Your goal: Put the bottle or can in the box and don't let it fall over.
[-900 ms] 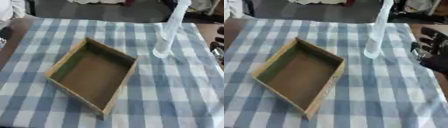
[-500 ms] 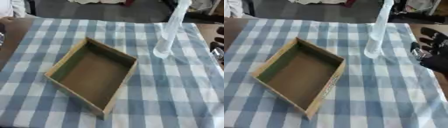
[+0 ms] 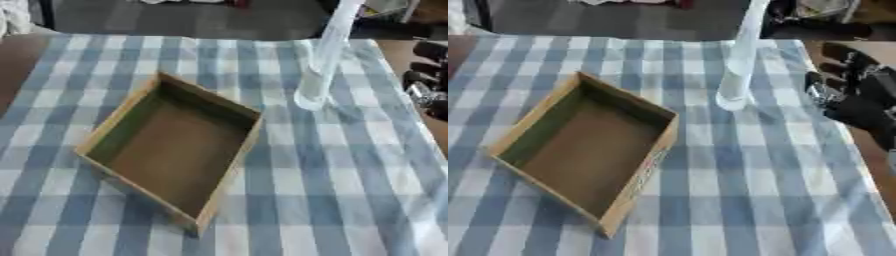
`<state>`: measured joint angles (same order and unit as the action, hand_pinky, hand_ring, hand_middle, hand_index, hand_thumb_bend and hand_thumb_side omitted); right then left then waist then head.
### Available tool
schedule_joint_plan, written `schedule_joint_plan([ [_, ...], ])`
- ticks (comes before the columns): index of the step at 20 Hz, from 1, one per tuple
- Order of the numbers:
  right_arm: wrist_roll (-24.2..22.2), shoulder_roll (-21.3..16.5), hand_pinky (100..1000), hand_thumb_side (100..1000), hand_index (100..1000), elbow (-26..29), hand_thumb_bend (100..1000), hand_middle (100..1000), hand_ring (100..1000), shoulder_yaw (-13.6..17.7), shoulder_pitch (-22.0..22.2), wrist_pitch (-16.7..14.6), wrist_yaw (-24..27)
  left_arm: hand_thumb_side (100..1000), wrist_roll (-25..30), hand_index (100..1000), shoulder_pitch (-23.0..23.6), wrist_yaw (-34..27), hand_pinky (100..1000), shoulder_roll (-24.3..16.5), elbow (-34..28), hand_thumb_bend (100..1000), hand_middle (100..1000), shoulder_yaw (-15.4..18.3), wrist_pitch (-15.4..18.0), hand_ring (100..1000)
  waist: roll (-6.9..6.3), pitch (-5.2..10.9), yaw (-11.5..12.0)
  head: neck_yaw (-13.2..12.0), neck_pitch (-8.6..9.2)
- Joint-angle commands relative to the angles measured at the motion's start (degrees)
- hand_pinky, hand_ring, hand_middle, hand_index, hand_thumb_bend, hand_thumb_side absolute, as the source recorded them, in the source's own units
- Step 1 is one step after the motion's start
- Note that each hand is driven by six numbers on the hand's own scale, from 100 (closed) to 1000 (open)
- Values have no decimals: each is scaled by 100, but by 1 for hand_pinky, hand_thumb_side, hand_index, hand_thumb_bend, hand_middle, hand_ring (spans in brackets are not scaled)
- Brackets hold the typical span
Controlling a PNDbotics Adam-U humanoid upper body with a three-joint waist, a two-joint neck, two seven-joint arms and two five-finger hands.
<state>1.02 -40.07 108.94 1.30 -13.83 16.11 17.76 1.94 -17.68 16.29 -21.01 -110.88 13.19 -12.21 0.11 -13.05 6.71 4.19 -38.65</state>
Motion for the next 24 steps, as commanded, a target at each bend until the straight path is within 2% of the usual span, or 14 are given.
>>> schedule_joint_plan([
  [1, -27, -281, 1000, 330, 968, -243, 100, 1000, 1000, -2, -182, -156, 165, 736, 2, 752, -58, -31, 1000, -108, -64, 106, 1000, 8, 29, 1000, -21, 34, 13, 47, 67],
  [8, -156, -444, 1000, 368, 974, -910, 100, 1000, 1000, -108, -607, -414, 508, 741, 23, 747, -109, -35, 1000, -67, -62, 101, 1000, 7, 53, 1000, -61, -85, 85, 73, 230],
  [14, -411, -489, 1000, 412, 990, -1340, 100, 1000, 1000, -210, -969, -538, 566, 745, 37, 740, -180, -39, 1000, -20, -73, 100, 1000, 1, 71, 1000, -95, -212, 187, 87, 344],
  [16, -533, -502, 1000, 463, 995, -1438, 100, 1000, 1000, -238, -1072, -578, 466, 747, 43, 740, -199, -40, 1000, -9, -76, 100, 1000, 1, 76, 1000, -100, -250, 212, 94, 375],
  [17, -593, -513, 1000, 551, 1000, -1468, 100, 1000, 1000, -248, -1119, -593, 399, 748, 44, 739, -208, -41, 1000, -5, -77, 100, 1000, 0, 79, 1000, -102, -268, 225, 95, 386],
  [20, -726, -564, 1000, 580, 1000, -1546, 100, 1000, 1000, -259, -1247, -613, 169, 749, 48, 738, -243, -47, 1000, 9, -81, 100, 1000, -2, 85, 1000, -105, -322, 269, 103, 423],
  [21, -759, -572, 1000, 644, 1000, -1571, 100, 1000, 1000, -263, -1282, -616, 107, 749, 48, 738, -254, -49, 1000, 14, -82, 100, 1000, -2, 86, 1000, -105, -340, 285, 106, 439],
  [24, -846, -579, 1000, 674, 1000, -1645, 100, 1000, 1000, -279, -1391, -623, -4, 752, 53, 736, -287, -54, 1000, 25, -84, 100, 1000, -7, 91, 1000, -105, -398, 326, 123, 488],
])
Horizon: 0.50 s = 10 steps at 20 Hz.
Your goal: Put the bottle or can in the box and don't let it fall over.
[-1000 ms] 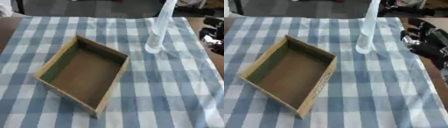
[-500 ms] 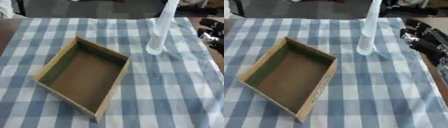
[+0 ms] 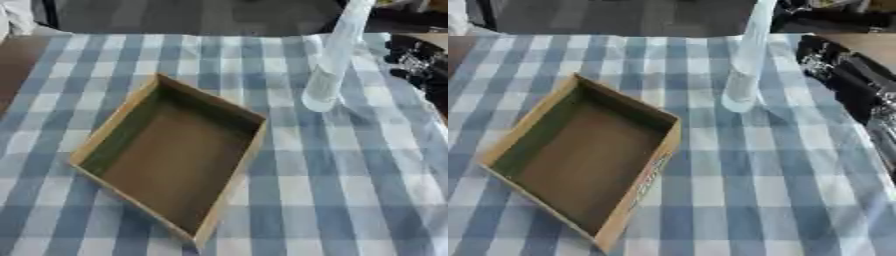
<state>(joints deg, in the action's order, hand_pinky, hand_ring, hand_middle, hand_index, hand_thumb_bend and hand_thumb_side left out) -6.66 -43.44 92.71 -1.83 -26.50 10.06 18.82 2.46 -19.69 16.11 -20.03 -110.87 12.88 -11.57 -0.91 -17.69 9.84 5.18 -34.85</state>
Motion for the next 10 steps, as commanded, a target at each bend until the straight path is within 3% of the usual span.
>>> schedule_joint_plan([
  [1, -98, -243, 1000, 683, 1000, -50, 100, 1000, 1000, 27, -164, -17, -130, 753, 6, 735, -97, -36, 1000, -70, -86, 100, 1000, 21, 30, 1000, -3, 49, 25, 32, 121],
  [6, -161, -224, 1000, 677, 1000, -226, 100, 1000, 1000, -23, -430, 8, -192, 759, 37, 732, -140, -43, 1000, -51, -86, 100, 1000, 3, 51, 1000, -3, -36, 92, 101, 180],
  [10, -202, -191, 1000, 722, 1000, -378, 100, 1000, 1000, -74, -638, 34, -231, 761, 79, 730, -186, -50, 1000, -31, -86, 100, 1000, -19, 75, 1000, 0, -104, 157, 130, 241],
])
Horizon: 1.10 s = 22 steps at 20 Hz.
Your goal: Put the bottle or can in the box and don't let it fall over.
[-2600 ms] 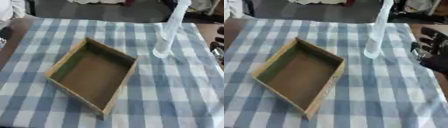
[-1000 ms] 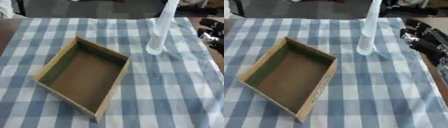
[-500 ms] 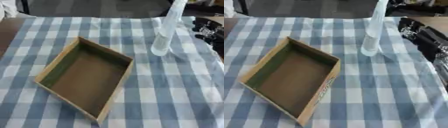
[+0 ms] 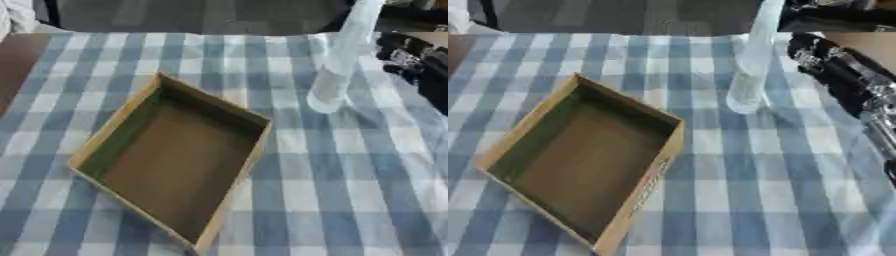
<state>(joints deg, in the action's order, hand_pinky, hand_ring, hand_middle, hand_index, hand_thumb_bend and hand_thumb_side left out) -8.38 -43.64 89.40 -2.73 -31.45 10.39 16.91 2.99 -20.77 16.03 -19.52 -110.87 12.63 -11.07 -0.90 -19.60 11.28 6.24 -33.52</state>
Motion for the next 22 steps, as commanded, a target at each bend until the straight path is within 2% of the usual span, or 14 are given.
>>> schedule_joint_plan([
  [1, -30, -166, 1000, 718, 1000, -81, 100, 1000, 1000, 9, -182, -1, -43, 762, 32, 729, -90, -44, 1000, -76, -86, 100, 1000, 5, 29, 1000, 0, 72, 28, 30, 122],
  [5, -38, -159, 1000, 690, 1000, -122, 100, 1000, 1000, -1, -273, -122, -123, 768, 65, 725, -119, -45, 1000, -64, -85, 100, 1000, -10, 45, 1000, 6, 20, 68, 44, 160],
  [9, -174, -96, 1000, 611, 1000, 41, 100, 1000, 1000, -10, -229, -341, -202, 771, 85, 721, -124, -35, 1000, -57, -82, 100, 1000, -12, 51, 1000, -2, -14, 76, 43, 170],
  [13, -360, -43, 1000, 560, 1000, 78, 100, 1000, 1000, -29, -236, -423, -253, 773, 120, 718, -129, -32, 1000, -54, -76, 100, 1000, -30, 60, 1000, -16, -29, 74, 45, 174],
  [22, -705, -11, 1000, 566, 1000, -56, 100, 1000, 1000, -100, -436, -505, -373, 781, 177, 713, -163, -19, 1000, -34, -64, 100, 1000, -66, 76, 1000, -13, -74, 140, 70, 232],
])
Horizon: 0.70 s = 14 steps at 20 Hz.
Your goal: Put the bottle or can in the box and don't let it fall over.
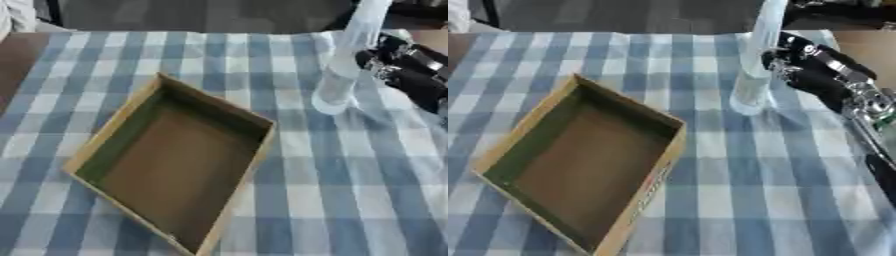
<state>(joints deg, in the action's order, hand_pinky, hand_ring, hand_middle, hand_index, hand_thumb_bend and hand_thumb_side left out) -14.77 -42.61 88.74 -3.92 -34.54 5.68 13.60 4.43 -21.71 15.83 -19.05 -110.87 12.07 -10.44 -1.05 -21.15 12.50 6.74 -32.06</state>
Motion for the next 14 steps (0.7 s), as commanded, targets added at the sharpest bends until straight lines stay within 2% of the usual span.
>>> schedule_joint_plan([
  [1, -88, -113, 1000, 567, 1000, -4, 100, 1000, 1000, 10, -152, -50, -36, 781, 47, 713, -75, 3, 1000, -78, -64, 100, 1000, -16, 17, 1000, 5, 73, 31, 24, 96],
  [9, -168, -87, 1000, 572, 1000, -78, 100, 1000, 1000, -63, -353, -80, 64, 779, 116, 711, -130, 0, 1000, -49, -71, 100, 1000, -46, 37, 1000, 31, 20, 137, 53, 137],
  [14, 22, -57, 1000, 496, 980, -185, 100, 1000, 1000, -97, -465, -29, 57, 779, 163, 709, -165, -8, 1000, -28, -74, 100, 1000, -61, 56, 1000, 45, -15, 193, 66, 165],
])
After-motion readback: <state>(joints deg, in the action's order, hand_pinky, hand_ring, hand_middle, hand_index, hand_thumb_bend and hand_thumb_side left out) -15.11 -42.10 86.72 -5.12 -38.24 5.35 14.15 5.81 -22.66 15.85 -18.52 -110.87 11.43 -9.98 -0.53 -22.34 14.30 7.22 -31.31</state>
